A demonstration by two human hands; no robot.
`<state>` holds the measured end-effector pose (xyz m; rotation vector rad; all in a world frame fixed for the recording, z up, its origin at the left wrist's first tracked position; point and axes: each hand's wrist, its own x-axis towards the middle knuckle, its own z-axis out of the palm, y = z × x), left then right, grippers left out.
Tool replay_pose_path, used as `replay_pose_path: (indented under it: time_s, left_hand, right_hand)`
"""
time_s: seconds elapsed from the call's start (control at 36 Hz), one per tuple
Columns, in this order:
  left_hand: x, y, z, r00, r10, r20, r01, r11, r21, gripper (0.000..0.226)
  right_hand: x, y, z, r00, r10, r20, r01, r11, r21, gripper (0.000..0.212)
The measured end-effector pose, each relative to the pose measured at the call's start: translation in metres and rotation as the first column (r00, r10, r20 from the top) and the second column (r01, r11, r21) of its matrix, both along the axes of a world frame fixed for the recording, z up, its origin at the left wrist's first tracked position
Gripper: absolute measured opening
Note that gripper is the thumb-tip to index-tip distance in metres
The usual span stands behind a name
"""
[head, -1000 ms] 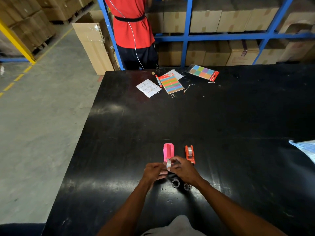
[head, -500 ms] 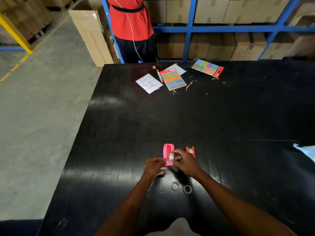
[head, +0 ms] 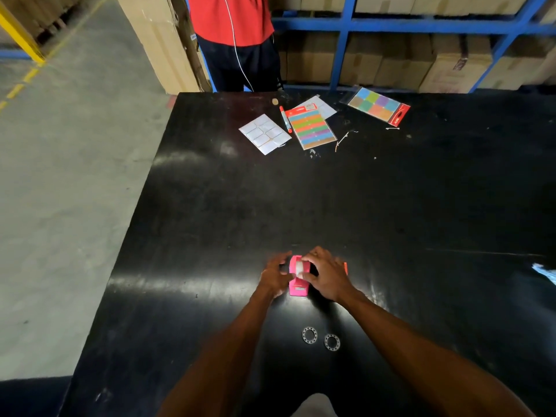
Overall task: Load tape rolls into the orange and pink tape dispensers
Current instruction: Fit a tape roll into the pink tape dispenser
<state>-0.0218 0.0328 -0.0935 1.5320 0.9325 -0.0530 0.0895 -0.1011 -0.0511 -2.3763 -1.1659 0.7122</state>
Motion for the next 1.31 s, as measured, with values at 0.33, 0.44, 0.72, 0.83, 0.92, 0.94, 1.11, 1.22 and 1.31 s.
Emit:
replay_pose_path:
  time_s: [0.33,0.44,0.72,0.83,0.92,0.94,1.11,1.22,1.31]
  left_hand:
    - [-0.005,0.007,-0.005,1.000,-0.001,0.010,0.002,0.999,-0.043,0.054]
    - [-0.003,0.011,-0.003,0.999,-0.039,-0.024,0.038,0.998,-0.046,0.058]
    - [-0.001,0.015,-0.009,0.996,-0.078,-0.038,0.076,0.996,-0.035,0.058]
    - [0.000,0.015,-0.009,0.996,-0.078,-0.047,0.076,0.996,-0.048,0.057]
    - [-0.001,0.015,-0.010,0.995,-0.087,-0.055,0.085,0.996,-0.038,0.056]
    - [0.000,0.015,-0.010,0.995,-0.087,-0.056,0.085,0.996,-0.038,0.056]
    - [0.000,0.018,-0.011,0.996,-0.075,-0.051,0.071,0.995,-0.070,0.058]
    - [0.001,0.016,-0.010,0.995,-0.071,-0.063,0.067,0.996,-0.065,0.058]
    - [-0.001,0.015,-0.014,0.995,-0.077,-0.062,0.074,0.996,-0.041,0.058]
  right_hand:
    - [0.004,0.002,-0.009,0.995,0.096,0.026,-0.094,0.993,-0.069,0.043]
    - [0.003,0.002,-0.009,0.991,0.110,0.079,-0.104,0.991,-0.083,0.040]
    - [0.004,0.006,-0.001,0.988,0.133,0.081,-0.125,0.988,-0.093,0.040]
    - [0.007,0.005,-0.001,0.994,0.104,0.035,-0.101,0.992,-0.072,0.040]
    - [0.007,0.011,0.001,0.991,0.119,0.063,-0.111,0.986,-0.124,0.040]
    - [0.006,0.013,0.002,0.988,0.129,0.080,-0.116,0.982,-0.146,0.040]
    - [0.001,0.024,0.010,0.960,0.194,0.203,-0.131,0.949,-0.287,0.038]
    - [-0.002,0.035,0.019,0.936,0.232,0.265,-0.131,0.927,-0.350,0.028]
    - [0.001,0.040,0.023,0.941,0.228,0.248,-0.123,0.918,-0.377,0.025]
